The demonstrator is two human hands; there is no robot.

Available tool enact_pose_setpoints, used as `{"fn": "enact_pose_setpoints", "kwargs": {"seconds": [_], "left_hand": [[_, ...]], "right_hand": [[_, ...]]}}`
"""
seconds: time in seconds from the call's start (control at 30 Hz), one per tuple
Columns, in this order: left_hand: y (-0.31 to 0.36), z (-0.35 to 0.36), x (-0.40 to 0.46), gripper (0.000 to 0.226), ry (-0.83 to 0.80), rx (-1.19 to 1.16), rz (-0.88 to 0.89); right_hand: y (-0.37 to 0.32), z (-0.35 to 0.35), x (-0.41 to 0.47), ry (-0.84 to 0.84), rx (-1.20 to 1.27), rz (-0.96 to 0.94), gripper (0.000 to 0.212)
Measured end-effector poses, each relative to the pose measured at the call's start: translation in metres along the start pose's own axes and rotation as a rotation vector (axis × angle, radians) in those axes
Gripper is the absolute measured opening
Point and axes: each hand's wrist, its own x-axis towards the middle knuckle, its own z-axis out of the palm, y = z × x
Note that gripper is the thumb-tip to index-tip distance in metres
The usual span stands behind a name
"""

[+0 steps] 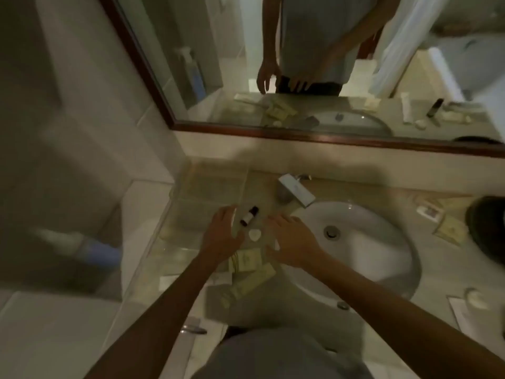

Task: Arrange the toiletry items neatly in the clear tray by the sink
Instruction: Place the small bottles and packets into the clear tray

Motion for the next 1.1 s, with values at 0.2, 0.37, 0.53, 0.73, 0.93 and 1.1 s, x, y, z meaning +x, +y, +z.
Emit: {"fn": "enact_pose_setpoints", "kwargs": {"seconds": [0.2, 0.37, 0.53, 0.73, 0.93, 1.1], "left_hand": [[-0.029, 0.052, -0.049, 0.063, -0.265, 0.19, -0.088], [-0.048, 0.087, -0.074, 0.078, -0.578, 0.368, -0.089], [-0.042, 0.097, -0.065, 0.06, -0.602, 0.515, 0.057], [-0.057, 0.092, -0.05, 0.041, -0.638, 0.447, 0.258], [-0.06, 0.093, -0.054, 0.068, -0.732, 0.454, 0.283], [-0.042, 0.103, -0.058, 0.031, -0.731, 0.467, 0.311]], "right_hand": [[0.006, 0.07, 0.002, -0.236, -0.108, 0.037, 0.062], [0.01, 0.09, 0.009, -0.281, -0.16, 0.112, 0.061], [0.009, 0.098, 0.022, -0.205, -0.133, 0.172, 0.054], [0.009, 0.099, 0.047, -0.148, -0.101, 0.244, 0.054], [0.003, 0.106, 0.07, -0.153, -0.093, 0.31, 0.042], [0.001, 0.118, 0.072, -0.157, -0.103, 0.337, 0.045]]}}
